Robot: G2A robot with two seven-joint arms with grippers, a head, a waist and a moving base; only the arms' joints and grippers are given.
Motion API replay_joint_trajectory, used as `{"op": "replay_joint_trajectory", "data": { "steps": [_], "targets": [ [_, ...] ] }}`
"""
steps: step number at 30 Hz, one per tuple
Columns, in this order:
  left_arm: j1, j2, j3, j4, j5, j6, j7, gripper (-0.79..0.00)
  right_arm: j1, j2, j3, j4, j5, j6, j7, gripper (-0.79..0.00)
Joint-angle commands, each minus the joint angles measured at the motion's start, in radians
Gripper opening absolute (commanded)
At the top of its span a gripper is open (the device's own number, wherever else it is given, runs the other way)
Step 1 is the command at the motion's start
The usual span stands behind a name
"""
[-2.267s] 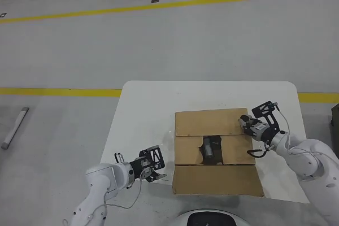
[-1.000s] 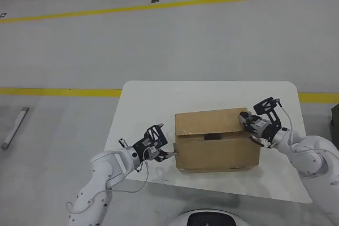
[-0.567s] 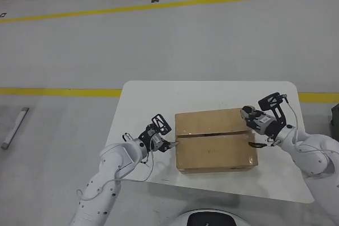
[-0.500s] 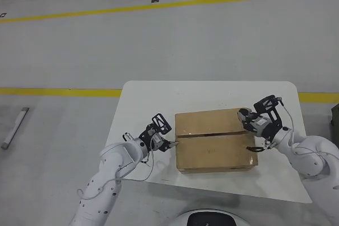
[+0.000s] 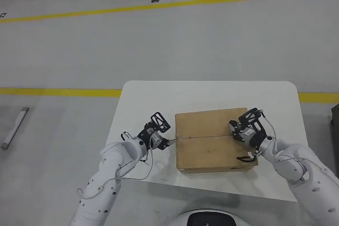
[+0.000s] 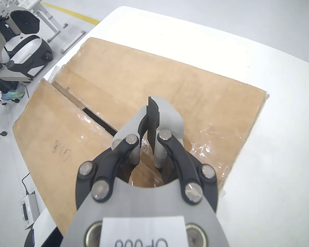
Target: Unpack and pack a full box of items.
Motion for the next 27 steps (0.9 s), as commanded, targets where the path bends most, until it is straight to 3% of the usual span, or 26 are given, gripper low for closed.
{"op": "replay_joint_trajectory", "data": {
  "steps": [1, 9, 18, 23, 27],
  "targets": [
    [0.000, 0.000, 0.000, 0.000, 0.000, 0.000, 0.000, 0.000, -0.002, 0.000, 0.002, -0.003, -0.004, 0.006, -0.003, -0.785],
    [0.022, 0.000, -0.002, 0.004, 0.013, 0.031, 0.019, 0.000, -0.005, -0.002, -0.001, -0.008, -0.011, 0.026, -0.002, -0.785],
    [0.133, 0.005, -0.066, -0.045, 0.037, 0.180, 0.180, 0.000, -0.010, -0.003, -0.003, -0.009, -0.012, 0.036, 0.004, -0.785],
    [0.212, 0.010, -0.095, -0.071, 0.154, 0.309, 0.206, 0.000, -0.008, -0.003, -0.004, -0.009, -0.017, 0.036, 0.010, -0.785],
    [0.263, 0.005, -0.086, -0.066, 0.133, 0.349, 0.225, 0.000, -0.004, -0.004, -0.006, -0.009, -0.018, 0.037, 0.016, -0.785]
  ]
}}
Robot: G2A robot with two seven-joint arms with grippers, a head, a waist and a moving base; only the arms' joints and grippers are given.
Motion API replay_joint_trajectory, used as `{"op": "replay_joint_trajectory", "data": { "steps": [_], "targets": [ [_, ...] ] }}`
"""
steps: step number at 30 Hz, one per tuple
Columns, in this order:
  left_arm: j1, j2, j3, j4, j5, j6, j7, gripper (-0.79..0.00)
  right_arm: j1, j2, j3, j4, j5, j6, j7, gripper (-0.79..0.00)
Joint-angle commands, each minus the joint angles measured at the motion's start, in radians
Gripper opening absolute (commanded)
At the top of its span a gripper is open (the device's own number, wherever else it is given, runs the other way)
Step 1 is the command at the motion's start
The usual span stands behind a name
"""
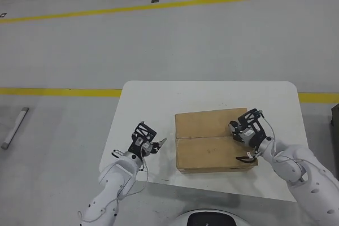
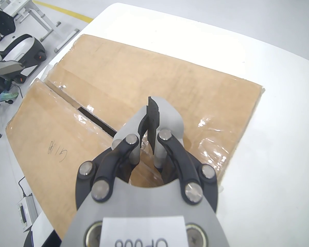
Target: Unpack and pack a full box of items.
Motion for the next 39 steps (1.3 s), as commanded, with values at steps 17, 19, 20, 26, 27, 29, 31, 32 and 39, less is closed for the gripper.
{"op": "replay_joint_trajectory", "data": {
  "steps": [17, 19, 20, 26, 27, 29, 31, 32, 39],
  "targets": [
    [0.038, -0.013, 0.036, 0.016, 0.041, 0.108, 0.038, 0.000, 0.008, -0.002, -0.003, -0.004, -0.007, 0.003, 0.013, -0.785],
    [0.037, -0.010, 0.014, 0.025, 0.029, 0.084, 0.037, 0.000, 0.001, -0.002, -0.002, -0.004, -0.008, 0.002, 0.013, -0.785],
    [0.039, -0.009, 0.010, 0.029, 0.036, 0.072, 0.031, 0.000, -0.001, -0.001, -0.001, -0.004, -0.009, 0.002, 0.013, -0.785],
    [0.058, -0.016, 0.044, 0.086, 0.060, 0.066, -0.018, 0.000, -0.007, -0.002, 0.004, -0.002, -0.005, 0.010, 0.014, -0.785],
    [0.059, -0.020, 0.062, 0.095, 0.055, 0.065, -0.016, 0.000, -0.008, -0.002, 0.005, -0.002, -0.004, 0.011, 0.015, -0.785],
    [0.049, -0.029, 0.094, 0.122, 0.035, 0.070, -0.010, 0.000, -0.008, -0.002, 0.005, -0.001, -0.004, 0.012, 0.017, -0.785],
    [0.027, -0.038, 0.127, 0.152, 0.046, 0.080, -0.001, 0.000, -0.008, -0.002, 0.004, -0.001, -0.006, 0.011, 0.018, -0.785],
    [0.014, -0.043, 0.141, 0.168, 0.055, 0.093, 0.004, 0.000, -0.007, -0.002, 0.004, -0.001, -0.006, 0.010, 0.018, -0.785],
    [-0.048, -0.073, 0.203, 0.259, 0.065, 0.177, 0.091, 0.000, 0.000, -0.003, 0.004, 0.002, -0.008, 0.013, 0.021, -0.785]
  ]
}}
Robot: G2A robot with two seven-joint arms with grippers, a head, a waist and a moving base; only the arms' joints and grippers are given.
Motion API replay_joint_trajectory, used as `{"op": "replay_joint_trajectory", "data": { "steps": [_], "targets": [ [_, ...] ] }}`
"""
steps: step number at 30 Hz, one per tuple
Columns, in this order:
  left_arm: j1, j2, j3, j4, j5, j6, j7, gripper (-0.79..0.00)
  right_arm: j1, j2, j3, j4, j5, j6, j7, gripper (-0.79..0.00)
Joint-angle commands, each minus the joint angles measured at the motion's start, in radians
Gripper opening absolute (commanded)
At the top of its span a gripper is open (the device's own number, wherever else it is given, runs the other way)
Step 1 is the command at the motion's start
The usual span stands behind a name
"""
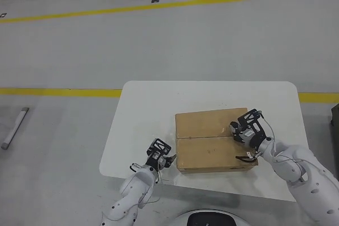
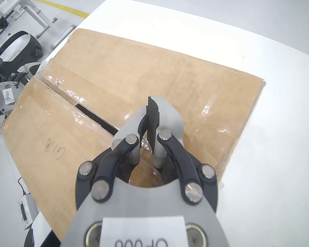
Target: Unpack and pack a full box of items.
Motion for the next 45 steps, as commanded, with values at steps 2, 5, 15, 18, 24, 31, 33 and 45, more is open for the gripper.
{"op": "replay_joint_trajectory", "data": {
  "steps": [2, 5, 15, 18, 24, 31, 33, 45],
  "targets": [
    [-0.013, -0.011, 0.012, 0.019, -0.006, 0.048, 0.052, 0.000, 0.002, 0.000, -0.001, 0.000, -0.003, 0.002, -0.002, -0.785],
    [-0.019, -0.019, 0.015, 0.017, 0.001, 0.095, 0.101, 0.000, 0.002, -0.001, -0.001, 0.000, -0.002, 0.005, -0.005, -0.785],
    [0.020, -0.022, -0.012, -0.054, 0.073, 0.167, 0.201, 0.000, 0.012, -0.002, -0.006, 0.001, -0.024, 0.003, -0.011, -0.785],
    [0.041, -0.023, -0.028, -0.066, 0.075, 0.185, 0.237, 0.000, 0.016, -0.003, -0.008, 0.002, -0.022, 0.003, -0.010, -0.785],
    [0.049, -0.026, -0.049, -0.071, 0.088, 0.199, 0.240, 0.000, 0.022, -0.005, -0.016, 0.005, -0.024, 0.002, -0.009, -0.785],
    [0.028, -0.037, -0.048, -0.059, 0.141, 0.242, 0.203, 0.000, 0.025, -0.007, -0.020, 0.011, -0.025, 0.005, -0.014, -0.785],
    [0.014, -0.041, -0.043, -0.048, 0.152, 0.250, 0.188, 0.000, 0.025, -0.007, -0.020, 0.013, -0.024, 0.005, -0.015, -0.785],
    [-0.044, -0.066, -0.013, 0.024, 0.208, 0.247, 0.103, 0.000, 0.025, -0.009, -0.018, 0.013, -0.025, 0.012, -0.012, -0.785]
  ]
}}
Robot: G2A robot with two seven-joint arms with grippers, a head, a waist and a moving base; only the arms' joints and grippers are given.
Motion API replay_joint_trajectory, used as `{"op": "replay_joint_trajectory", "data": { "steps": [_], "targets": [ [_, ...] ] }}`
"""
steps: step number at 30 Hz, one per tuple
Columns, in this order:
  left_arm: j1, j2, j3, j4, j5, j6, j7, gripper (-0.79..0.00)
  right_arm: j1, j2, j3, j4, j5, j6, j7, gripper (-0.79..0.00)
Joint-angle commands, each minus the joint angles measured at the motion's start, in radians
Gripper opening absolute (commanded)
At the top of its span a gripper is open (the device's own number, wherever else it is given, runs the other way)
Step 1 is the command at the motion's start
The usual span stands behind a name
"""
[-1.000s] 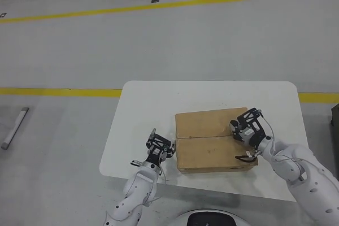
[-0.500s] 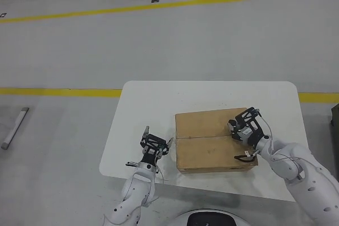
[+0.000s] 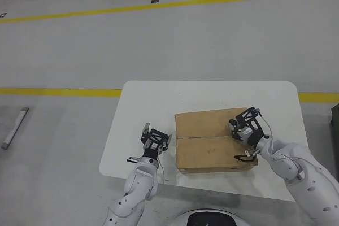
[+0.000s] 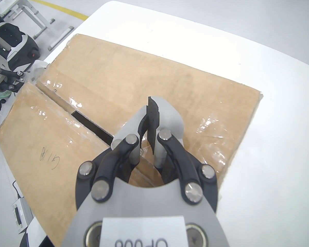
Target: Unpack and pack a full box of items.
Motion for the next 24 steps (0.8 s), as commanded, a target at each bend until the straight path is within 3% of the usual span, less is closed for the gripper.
{"op": "replay_joint_trajectory", "data": {
  "steps": [1, 9, 14, 24],
  "targets": [
    [-0.012, -0.004, 0.008, 0.019, 0.022, 0.001, -0.024, 0.000, 0.001, 0.000, 0.000, 0.000, 0.000, 0.000, 0.001, -0.785],
    [-0.045, -0.026, 0.018, 0.082, -0.026, 0.011, 0.013, 0.000, 0.008, -0.002, 0.000, 0.003, 0.000, 0.001, -0.001, -0.785],
    [-0.032, -0.031, 0.000, 0.049, -0.042, 0.044, 0.086, 0.000, 0.009, -0.002, 0.000, 0.003, 0.000, 0.002, 0.000, -0.785],
    [-0.032, -0.039, -0.025, -0.006, -0.055, 0.019, 0.110, 0.000, 0.009, -0.005, -0.008, 0.003, -0.003, 0.003, 0.001, -0.785]
  ]
}}
